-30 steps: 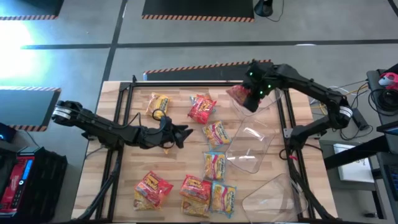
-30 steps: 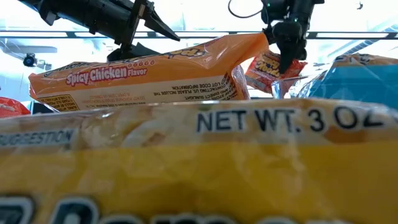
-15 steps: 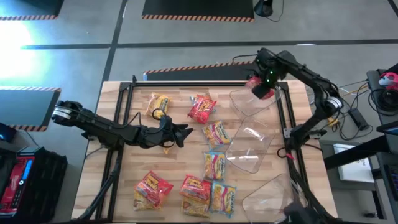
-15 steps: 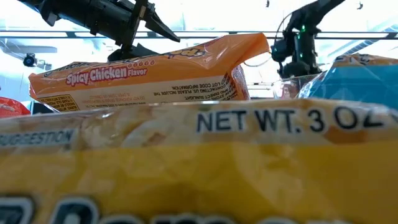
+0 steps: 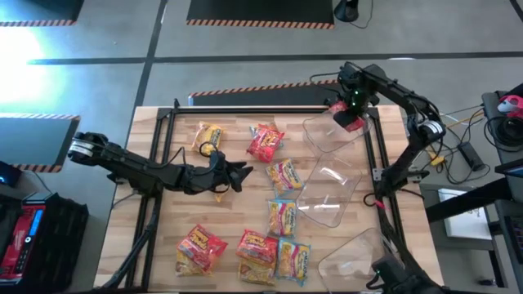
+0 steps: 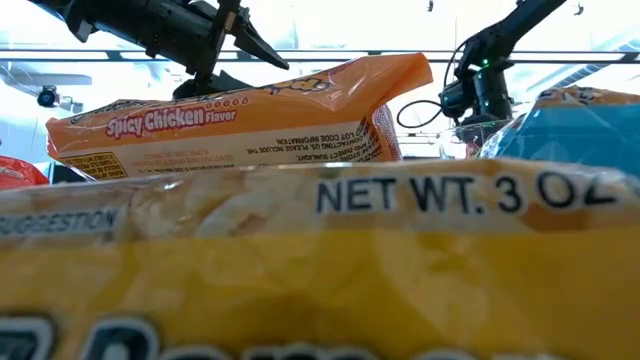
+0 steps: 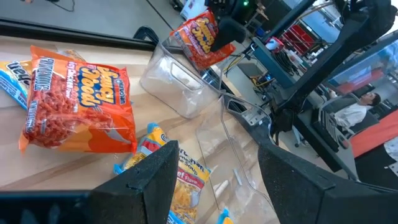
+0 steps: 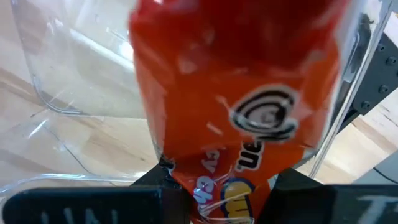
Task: Sort Maruchan noodles
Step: Put the orange noodle pack into the top transparent bin
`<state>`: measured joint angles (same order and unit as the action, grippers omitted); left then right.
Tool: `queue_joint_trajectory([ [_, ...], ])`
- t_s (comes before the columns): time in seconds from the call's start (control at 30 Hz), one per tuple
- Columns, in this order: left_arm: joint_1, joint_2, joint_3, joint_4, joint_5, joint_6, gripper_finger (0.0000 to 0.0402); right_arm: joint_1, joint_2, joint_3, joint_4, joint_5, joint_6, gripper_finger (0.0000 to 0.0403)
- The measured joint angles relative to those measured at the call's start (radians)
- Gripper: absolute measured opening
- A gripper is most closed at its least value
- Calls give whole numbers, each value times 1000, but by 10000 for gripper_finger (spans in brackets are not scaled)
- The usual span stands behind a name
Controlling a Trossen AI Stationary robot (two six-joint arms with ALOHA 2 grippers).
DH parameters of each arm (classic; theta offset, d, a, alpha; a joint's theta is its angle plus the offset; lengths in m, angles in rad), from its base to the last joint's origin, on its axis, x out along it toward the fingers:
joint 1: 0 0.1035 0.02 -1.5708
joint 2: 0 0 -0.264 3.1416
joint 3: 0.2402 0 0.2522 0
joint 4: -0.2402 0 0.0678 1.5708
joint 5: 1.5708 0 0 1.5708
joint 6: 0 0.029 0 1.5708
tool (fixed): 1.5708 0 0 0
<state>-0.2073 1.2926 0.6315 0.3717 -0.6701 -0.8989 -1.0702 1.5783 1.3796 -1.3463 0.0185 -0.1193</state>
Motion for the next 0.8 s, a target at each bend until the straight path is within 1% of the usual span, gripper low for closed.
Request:
queue_joint_trajectory([
  [0.13, 0, 0, 0, 0, 0, 0, 204, 8, -32, 0, -17, 0, 0, 77],
  [0.37, 0, 0, 0, 0, 0, -3, 204, 20, -98, 0, -77, -62, 4, 76],
  [0.5, 0, 0, 0, 0, 0, -3, 204, 33, -109, 0, -98, -67, 18, 76],
  [0.6, 0, 0, 0, -3, 0, -2, 204, 39, -101, -1, -80, -43, 60, 76],
  [0.8, 0, 0, 0, -6, 1, -1, 204, 71, -55, -1, -80, 47, 149, 75],
])
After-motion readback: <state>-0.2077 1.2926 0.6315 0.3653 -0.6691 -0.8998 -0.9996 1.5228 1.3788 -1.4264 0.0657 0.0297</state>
